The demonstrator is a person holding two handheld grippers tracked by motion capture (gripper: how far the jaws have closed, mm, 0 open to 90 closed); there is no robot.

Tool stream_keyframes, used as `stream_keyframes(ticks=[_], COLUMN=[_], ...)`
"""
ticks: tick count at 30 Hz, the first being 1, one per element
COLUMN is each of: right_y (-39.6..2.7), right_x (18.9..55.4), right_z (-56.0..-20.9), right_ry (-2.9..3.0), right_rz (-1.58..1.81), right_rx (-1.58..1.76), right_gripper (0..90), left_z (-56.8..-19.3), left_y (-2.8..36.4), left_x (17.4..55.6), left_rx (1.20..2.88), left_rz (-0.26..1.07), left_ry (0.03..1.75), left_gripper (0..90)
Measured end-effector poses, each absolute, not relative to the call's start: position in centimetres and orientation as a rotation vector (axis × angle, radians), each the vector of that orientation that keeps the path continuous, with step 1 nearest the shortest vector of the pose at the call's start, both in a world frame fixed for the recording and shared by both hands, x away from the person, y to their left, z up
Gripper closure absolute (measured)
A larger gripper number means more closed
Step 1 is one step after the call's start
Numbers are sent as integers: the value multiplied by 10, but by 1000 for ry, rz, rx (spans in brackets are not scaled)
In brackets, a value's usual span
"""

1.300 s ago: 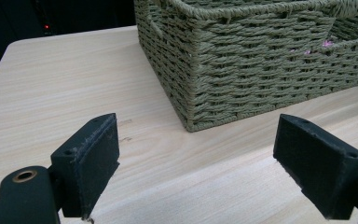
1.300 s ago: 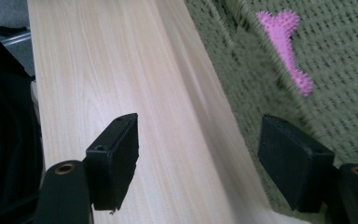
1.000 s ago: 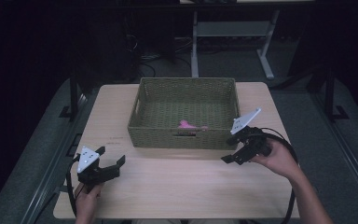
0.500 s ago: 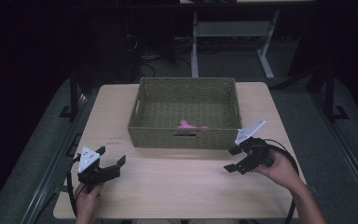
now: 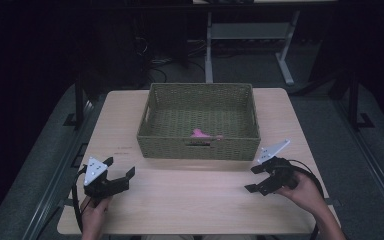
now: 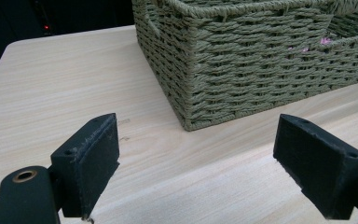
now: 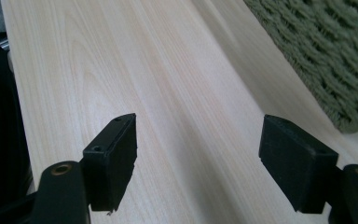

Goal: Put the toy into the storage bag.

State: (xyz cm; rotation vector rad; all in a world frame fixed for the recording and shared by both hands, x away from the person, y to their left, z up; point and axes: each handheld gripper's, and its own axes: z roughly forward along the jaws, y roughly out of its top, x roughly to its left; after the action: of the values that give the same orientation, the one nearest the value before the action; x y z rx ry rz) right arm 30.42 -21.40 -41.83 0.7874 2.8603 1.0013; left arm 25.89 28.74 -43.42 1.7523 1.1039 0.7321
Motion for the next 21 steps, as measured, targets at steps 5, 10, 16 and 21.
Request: stream_keyframes(ticks=[5, 10, 16, 21], right_y=[-221, -227, -232, -235], right_x=[298, 293, 285, 279], right_z=[-426, -432, -437, -442], right_ry=[2843, 2825, 2799, 2777], right_rz=[1001, 1007, 1027, 1045], right_rx=[817, 836, 848, 870], right_gripper=[269, 259, 258, 252], left_z=[-434, -434, -434, -434], left_y=[287, 286, 287, 287], left_x=[259, 259, 258, 258], left_rx=[1753, 1755, 1754, 1758], left_rz=[730, 732, 734, 734], left_ry=[1105, 1104, 1105, 1102], left_gripper=[139, 138, 139, 138])
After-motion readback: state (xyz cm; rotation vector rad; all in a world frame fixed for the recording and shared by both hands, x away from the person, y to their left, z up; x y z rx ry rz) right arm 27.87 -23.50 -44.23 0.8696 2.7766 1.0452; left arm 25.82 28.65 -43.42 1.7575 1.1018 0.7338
